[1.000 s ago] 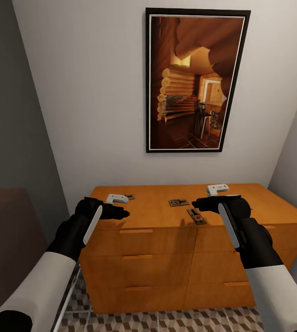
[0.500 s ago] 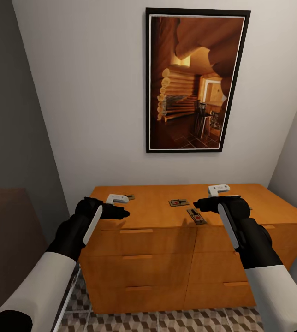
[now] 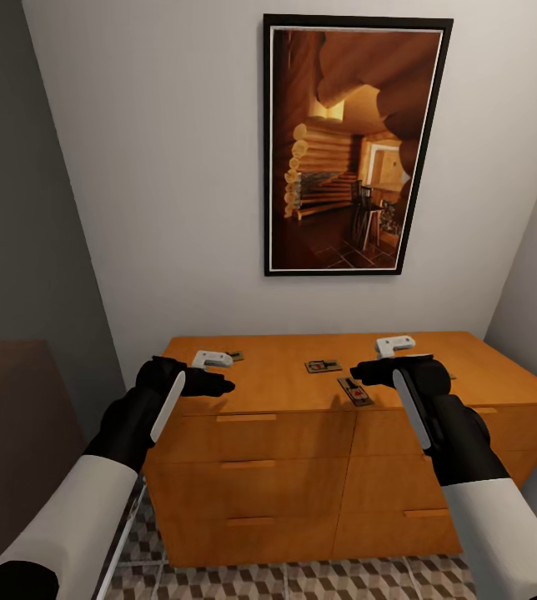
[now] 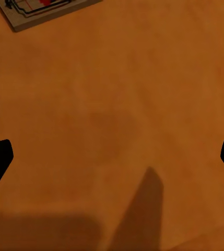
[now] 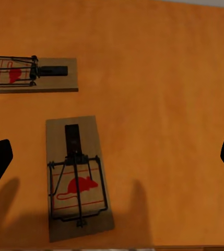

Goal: Take the four mousetraps from the cabinet in the bathroom and place them on the bathroom floor. Make sure all four end up on the same floor surface, and ensure that at least two of them are either under or directly next to the same bathroom sink.

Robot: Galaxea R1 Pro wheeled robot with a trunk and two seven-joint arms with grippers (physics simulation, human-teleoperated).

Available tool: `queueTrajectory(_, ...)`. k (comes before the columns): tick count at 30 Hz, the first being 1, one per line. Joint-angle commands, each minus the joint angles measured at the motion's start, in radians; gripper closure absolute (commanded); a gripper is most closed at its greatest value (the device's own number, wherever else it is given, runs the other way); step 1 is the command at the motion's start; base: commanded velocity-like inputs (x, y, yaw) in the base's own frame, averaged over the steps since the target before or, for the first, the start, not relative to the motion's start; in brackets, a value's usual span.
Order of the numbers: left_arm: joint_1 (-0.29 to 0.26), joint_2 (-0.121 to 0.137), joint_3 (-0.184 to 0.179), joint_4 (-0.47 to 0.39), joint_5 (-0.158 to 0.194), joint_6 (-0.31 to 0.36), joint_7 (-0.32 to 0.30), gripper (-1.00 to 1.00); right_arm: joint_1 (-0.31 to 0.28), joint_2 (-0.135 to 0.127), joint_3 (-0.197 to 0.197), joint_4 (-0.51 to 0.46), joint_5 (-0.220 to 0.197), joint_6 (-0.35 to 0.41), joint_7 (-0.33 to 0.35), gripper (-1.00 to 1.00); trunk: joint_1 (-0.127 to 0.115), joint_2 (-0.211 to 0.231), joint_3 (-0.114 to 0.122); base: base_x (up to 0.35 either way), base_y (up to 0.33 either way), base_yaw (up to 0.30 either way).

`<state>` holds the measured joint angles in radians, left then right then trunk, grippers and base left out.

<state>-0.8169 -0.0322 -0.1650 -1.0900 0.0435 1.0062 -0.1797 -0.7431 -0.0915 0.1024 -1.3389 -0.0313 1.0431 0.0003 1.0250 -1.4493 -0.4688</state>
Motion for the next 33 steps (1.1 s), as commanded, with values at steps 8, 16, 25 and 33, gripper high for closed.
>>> queueTrajectory(8,-0.001,0.0,0.0,-0.001,0.004,0.005,0.002,-1.0,-0.001,-0.001,0.002,0.001,0.002,0.004,0.001,-1.0,0.0,-0.001,-0.001,0.0,0.0,0.0)
queueTrajectory(16,-0.001,0.0,0.0,0.0,0.004,0.005,0.001,-1.0,-0.001,0.0,0.004,0.001,0.005,0.004,0.001,-1.0,0.0,-0.001,-0.001,0.0,0.0,0.0)
queueTrajectory(25,-0.001,0.0,0.0,0.001,0.004,0.005,0.0,-1.0,-0.001,0.001,0.008,0.0,0.004,0.004,0.0,-1.0,0.0,-0.001,-0.001,0.0,0.0,0.0)
queueTrajectory(33,-0.001,0.0,0.0,0.001,0.005,0.001,0.001,-1.0,-0.001,0.001,0.01,0.001,-0.002,0.004,-0.001,-1.0,0.0,-0.001,-0.001,0.0,0.0,0.0)
